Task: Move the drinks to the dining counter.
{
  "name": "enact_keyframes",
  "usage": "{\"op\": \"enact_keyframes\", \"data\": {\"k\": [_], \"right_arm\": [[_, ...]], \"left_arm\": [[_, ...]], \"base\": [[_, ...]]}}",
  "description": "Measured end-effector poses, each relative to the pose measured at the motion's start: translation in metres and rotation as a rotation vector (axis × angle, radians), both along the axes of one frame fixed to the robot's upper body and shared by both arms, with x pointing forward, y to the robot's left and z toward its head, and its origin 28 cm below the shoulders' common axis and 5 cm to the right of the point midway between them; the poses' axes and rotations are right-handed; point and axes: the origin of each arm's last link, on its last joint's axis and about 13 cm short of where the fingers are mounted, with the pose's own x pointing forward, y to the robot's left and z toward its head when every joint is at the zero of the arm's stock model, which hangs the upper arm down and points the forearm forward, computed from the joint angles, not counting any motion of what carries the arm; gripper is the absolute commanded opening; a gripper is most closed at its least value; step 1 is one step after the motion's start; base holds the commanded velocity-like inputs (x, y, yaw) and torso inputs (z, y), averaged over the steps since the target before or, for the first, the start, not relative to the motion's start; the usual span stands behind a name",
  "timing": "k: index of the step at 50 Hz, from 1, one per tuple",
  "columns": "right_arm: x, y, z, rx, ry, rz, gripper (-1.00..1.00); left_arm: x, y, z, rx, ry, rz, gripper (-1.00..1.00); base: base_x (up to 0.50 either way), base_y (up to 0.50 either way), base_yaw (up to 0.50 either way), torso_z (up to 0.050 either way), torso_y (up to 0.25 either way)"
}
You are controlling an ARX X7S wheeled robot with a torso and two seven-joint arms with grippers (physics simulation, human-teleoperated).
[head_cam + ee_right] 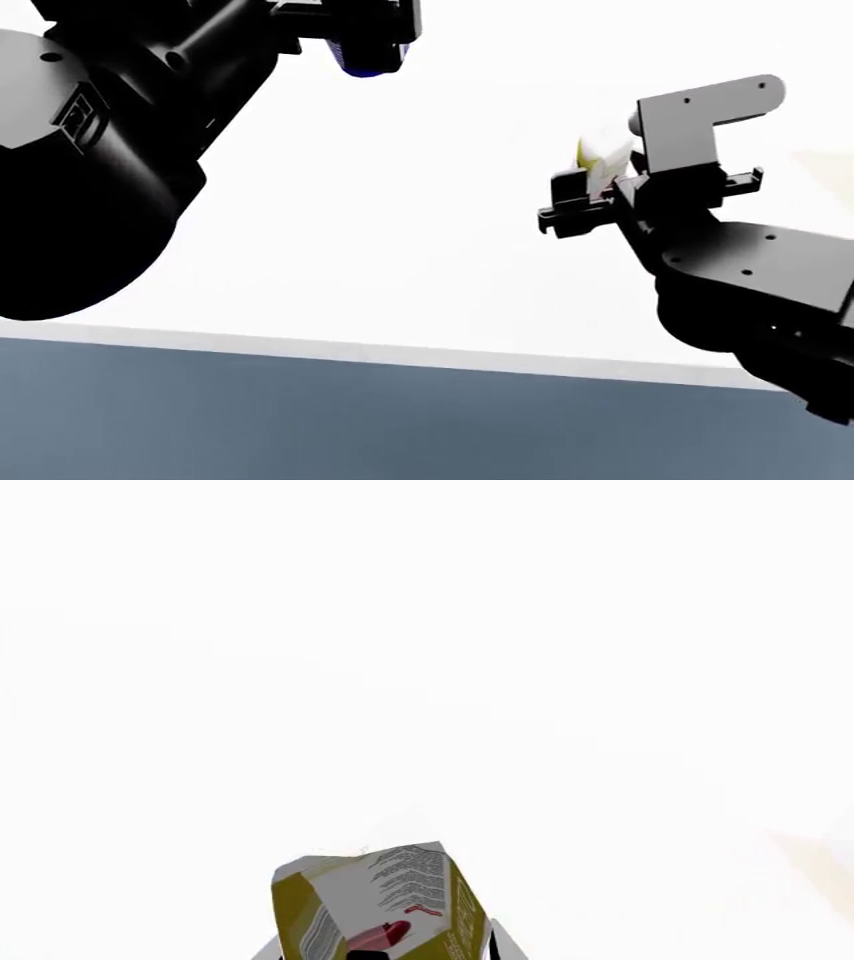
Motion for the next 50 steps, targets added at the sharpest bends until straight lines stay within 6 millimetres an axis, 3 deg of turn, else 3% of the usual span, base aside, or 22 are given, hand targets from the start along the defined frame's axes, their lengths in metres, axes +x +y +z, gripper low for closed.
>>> {"op": "enact_keyframes", "data": {"k": [50], "right_arm": [[0.002,-0.001,-0.023,0.017,0.083,-0.008,-1.00]], "left_arm": [[0.000,0.000,0.000,-0.001,-0.001,-0.002,-1.00]], "base": [[0.00,0.00,0.00,0.000,0.001]]}}
